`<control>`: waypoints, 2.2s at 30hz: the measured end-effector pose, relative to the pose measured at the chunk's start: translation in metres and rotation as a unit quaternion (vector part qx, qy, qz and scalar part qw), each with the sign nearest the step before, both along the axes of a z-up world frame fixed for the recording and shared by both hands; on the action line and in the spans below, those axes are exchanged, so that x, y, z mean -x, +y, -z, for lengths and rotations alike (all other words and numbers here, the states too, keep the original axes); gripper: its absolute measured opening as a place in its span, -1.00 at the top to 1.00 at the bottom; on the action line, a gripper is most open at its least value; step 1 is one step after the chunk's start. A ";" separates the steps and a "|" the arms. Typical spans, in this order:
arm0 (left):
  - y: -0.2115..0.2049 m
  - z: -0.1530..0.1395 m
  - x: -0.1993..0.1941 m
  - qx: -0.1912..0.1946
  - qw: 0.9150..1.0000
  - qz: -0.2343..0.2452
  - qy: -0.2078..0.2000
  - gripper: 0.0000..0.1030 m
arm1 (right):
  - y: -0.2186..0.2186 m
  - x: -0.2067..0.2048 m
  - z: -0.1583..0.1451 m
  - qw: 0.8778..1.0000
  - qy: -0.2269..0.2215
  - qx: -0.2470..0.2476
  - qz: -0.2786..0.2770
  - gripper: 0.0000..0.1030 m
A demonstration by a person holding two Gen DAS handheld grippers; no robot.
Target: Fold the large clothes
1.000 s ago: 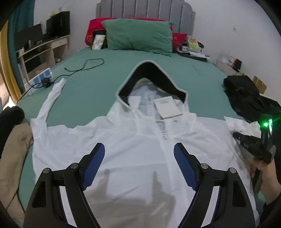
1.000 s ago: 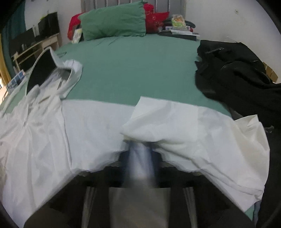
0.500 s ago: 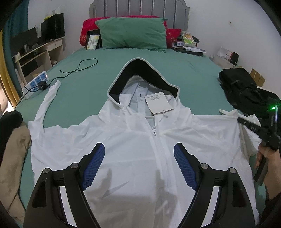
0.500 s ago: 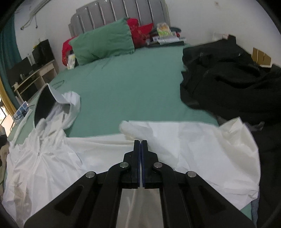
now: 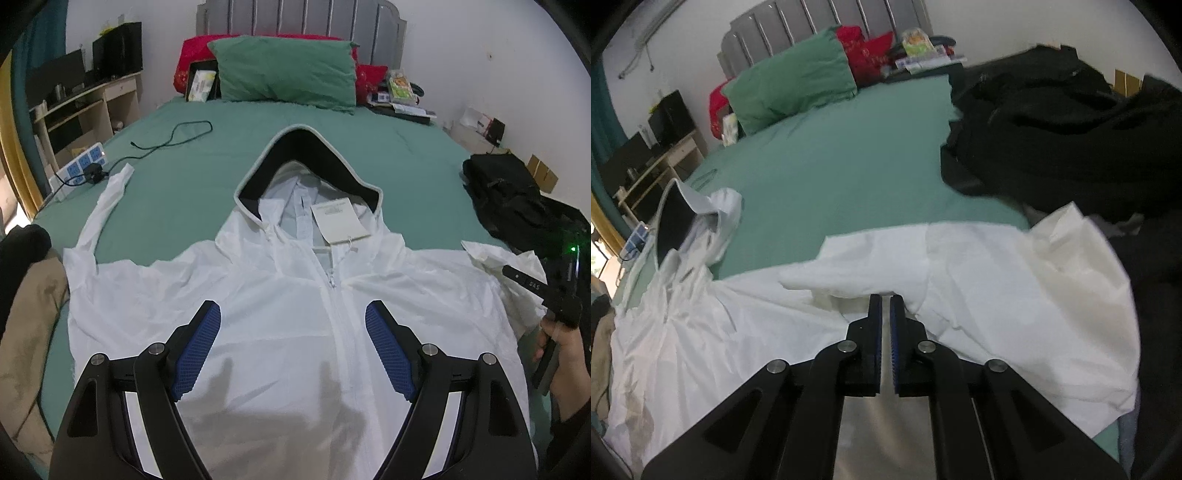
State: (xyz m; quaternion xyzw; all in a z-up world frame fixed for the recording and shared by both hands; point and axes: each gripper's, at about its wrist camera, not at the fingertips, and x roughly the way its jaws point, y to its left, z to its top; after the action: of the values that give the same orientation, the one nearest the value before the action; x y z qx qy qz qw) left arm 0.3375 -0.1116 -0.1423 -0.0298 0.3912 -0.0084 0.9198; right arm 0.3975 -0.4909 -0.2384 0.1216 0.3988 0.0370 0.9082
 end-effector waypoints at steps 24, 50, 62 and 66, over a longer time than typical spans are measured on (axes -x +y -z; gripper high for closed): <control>0.068 0.002 -0.001 0.004 1.000 -0.019 -0.001 -0.63 | 0.051 -0.040 0.015 0.993 0.035 0.097 -0.054 0.55; 0.184 -0.005 -0.001 0.021 0.999 -0.031 -0.025 -0.63 | 0.268 0.024 -0.081 0.985 -0.053 0.056 -0.156 0.87; 0.242 0.014 -0.003 0.050 0.997 -0.054 0.008 -0.63 | 0.378 0.023 -0.048 0.982 -0.020 0.058 -0.177 0.87; 0.255 0.018 -0.010 0.047 0.997 -0.068 0.010 -0.63 | 0.398 0.021 -0.034 0.983 -0.003 0.065 -0.174 0.87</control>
State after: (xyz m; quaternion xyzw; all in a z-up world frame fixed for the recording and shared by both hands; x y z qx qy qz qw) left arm 0.3472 0.1434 -0.1600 -0.0998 0.3967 0.0357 0.9118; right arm 0.3764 -0.0928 -0.2049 -0.0086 0.4124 0.1690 0.8952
